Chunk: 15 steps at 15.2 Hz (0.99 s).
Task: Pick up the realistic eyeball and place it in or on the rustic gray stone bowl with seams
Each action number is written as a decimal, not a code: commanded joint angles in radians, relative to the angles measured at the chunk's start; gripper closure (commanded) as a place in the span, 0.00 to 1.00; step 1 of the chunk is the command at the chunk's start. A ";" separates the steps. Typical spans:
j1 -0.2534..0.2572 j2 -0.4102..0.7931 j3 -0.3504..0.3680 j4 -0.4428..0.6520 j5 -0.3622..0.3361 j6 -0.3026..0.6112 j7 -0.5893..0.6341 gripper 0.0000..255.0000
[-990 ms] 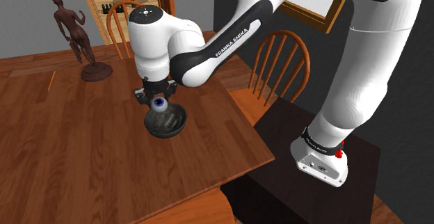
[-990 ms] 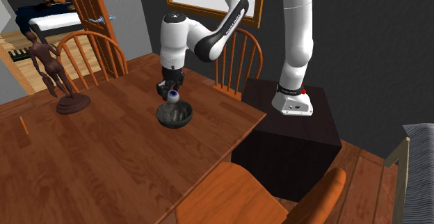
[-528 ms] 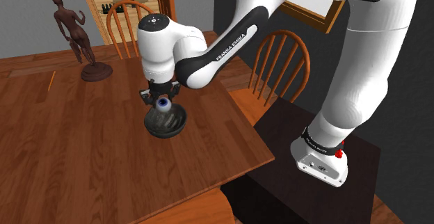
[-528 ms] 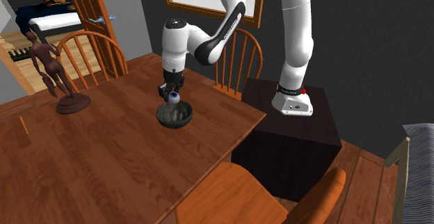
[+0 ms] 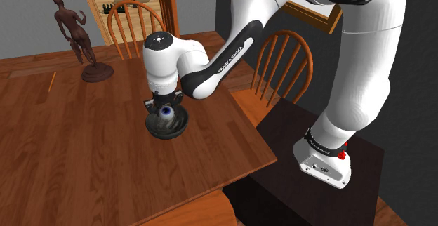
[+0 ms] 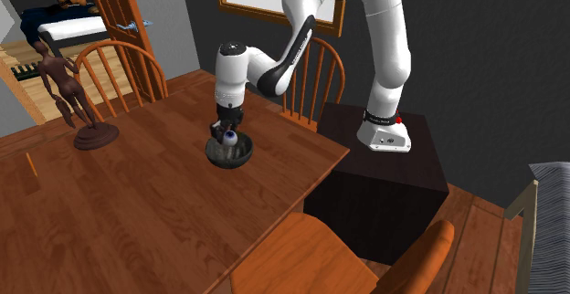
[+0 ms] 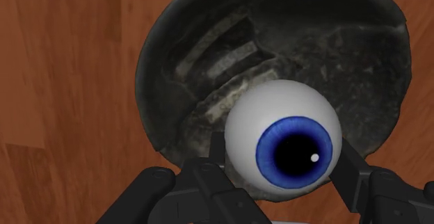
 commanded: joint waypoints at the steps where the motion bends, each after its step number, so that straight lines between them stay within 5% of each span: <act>1: 0.006 0.008 -0.007 0.000 -0.011 0.006 0.009 1.00; 7: 0.006 0.008 -0.007 0.000 -0.011 0.006 0.009 1.00; 8: 0.006 0.008 -0.007 0.000 -0.011 0.006 0.009 0.00; 13: 0.006 0.008 -0.007 0.000 -0.011 0.006 0.009 0.00; 15: -0.027 -0.054 0.039 -0.016 0.056 -0.023 -0.033 0.00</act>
